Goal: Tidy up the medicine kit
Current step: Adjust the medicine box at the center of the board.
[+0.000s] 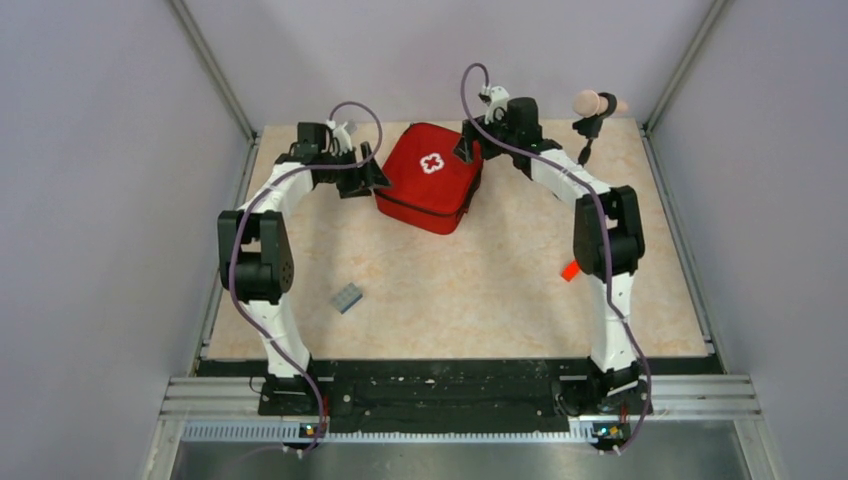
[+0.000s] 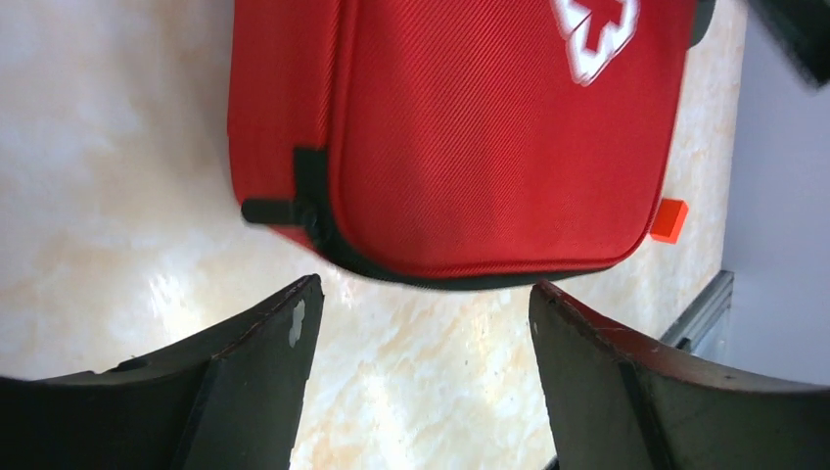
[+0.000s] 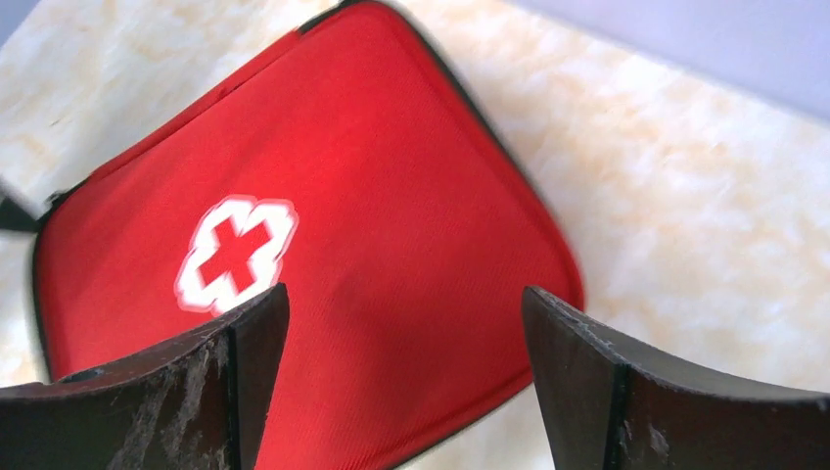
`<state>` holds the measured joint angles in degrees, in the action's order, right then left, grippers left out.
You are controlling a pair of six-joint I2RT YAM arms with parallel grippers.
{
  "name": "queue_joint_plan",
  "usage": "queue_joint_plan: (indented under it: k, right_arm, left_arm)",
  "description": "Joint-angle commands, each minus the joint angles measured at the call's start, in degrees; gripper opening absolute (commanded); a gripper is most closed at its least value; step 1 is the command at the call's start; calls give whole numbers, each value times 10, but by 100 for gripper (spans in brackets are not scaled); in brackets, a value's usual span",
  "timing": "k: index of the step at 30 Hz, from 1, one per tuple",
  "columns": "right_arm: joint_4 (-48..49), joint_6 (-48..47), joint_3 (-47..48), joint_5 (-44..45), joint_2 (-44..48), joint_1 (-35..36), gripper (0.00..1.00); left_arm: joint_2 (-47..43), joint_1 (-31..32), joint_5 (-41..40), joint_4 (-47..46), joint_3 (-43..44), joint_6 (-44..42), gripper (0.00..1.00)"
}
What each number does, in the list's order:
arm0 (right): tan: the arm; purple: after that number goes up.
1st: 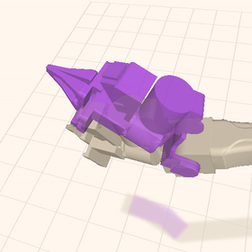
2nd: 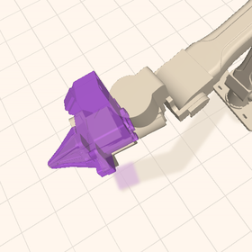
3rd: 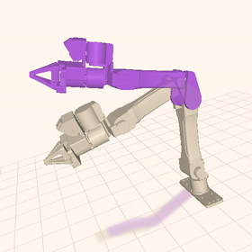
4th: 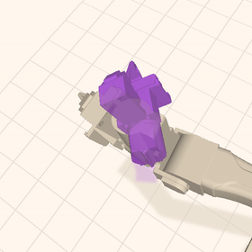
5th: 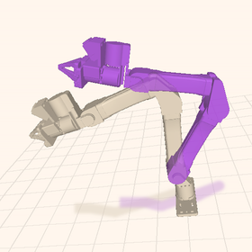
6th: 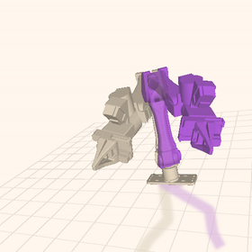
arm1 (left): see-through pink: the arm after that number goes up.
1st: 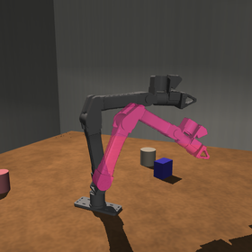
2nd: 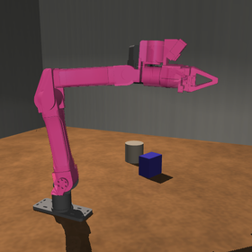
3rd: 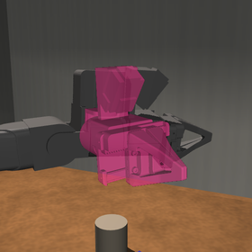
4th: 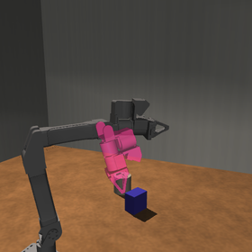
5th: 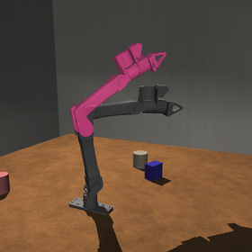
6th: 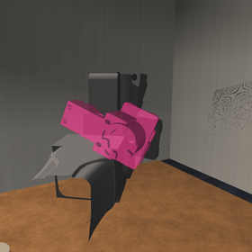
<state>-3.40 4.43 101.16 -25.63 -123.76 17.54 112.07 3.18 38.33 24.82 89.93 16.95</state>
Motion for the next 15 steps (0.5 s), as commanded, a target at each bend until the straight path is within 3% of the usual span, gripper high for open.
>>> queue_joint_plan:
  k: [1,5,8,12,15]
  right_arm:
    - [78,-50,79,102,-62,4,87]
    - [106,-84,131,103,-123,3,86]
    - [111,-89,164,20,-154,-1,82]
    - [96,-76,146,-111,-143,1,63]
    - [79,-57,75,-164,-93,7,50]
  left_arm:
    - [-39,-9,26,53,-39,-2,80]
    - [-51,-9,70,61,-73,-19,77]
    - [-45,-9,106,49,-82,-23,75]
    - [-21,-5,121,25,-69,-34,70]
    - [-8,-6,103,35,-43,-57,67]
